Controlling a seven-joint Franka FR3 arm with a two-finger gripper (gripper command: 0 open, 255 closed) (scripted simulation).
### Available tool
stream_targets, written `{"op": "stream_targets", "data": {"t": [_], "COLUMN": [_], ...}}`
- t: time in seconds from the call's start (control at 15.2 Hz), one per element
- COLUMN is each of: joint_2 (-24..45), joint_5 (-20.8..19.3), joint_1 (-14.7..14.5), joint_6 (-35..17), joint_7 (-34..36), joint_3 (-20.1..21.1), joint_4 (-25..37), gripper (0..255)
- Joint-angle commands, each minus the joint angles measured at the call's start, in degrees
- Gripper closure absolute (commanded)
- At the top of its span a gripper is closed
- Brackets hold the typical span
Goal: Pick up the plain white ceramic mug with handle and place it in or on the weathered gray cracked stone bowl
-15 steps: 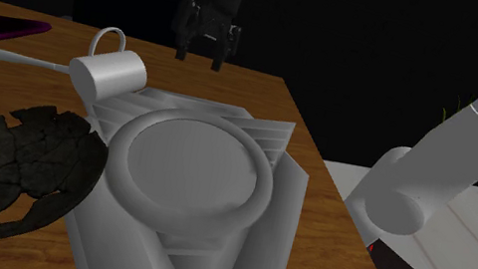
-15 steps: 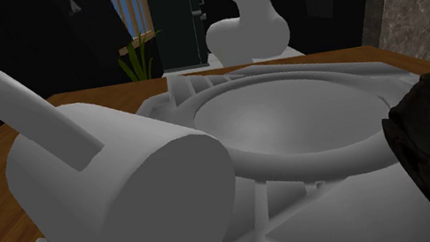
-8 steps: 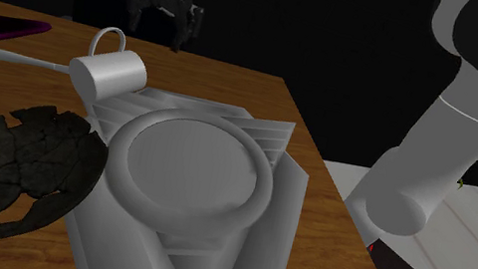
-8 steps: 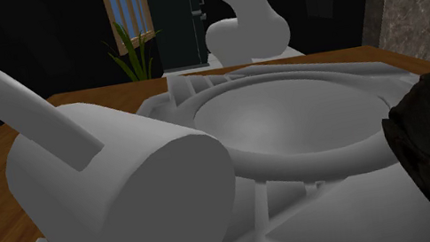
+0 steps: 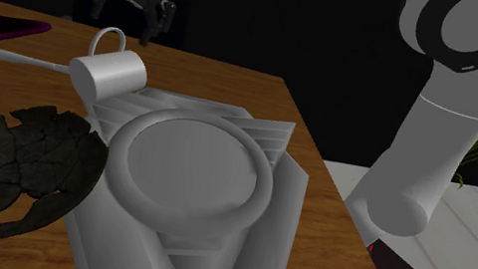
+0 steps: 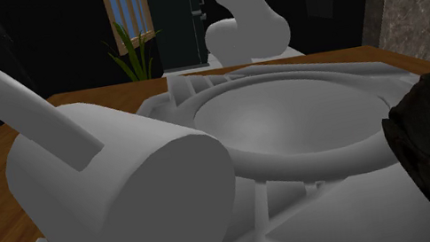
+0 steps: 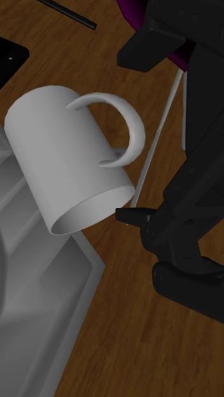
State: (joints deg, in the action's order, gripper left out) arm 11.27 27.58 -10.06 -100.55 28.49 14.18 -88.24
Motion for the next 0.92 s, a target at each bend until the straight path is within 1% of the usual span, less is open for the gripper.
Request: {"op": "stream_targets", "data": {"t": [0.0,0.2,0.66,0.73,0.86], "joint_2": [0.01,0.08,0.1,0.1,0.11], "joint_5": [0.12,0.22,0.22,0.22,0.22], "joint_1": [-0.37,-0.83,-0.83,-0.83,-0.82], "joint_6": [-1.47,-3.33,-3.31,-3.31,-3.31], "joint_7": [-0.07,-0.23,-0.23,-0.23,-0.24], "joint_3": [0.23,0.51,0.51,0.51,0.51], "joint_4": [-1.28,-2.9,-2.88,-2.88,-2.87], "gripper": [0,0,0,255,255]}}
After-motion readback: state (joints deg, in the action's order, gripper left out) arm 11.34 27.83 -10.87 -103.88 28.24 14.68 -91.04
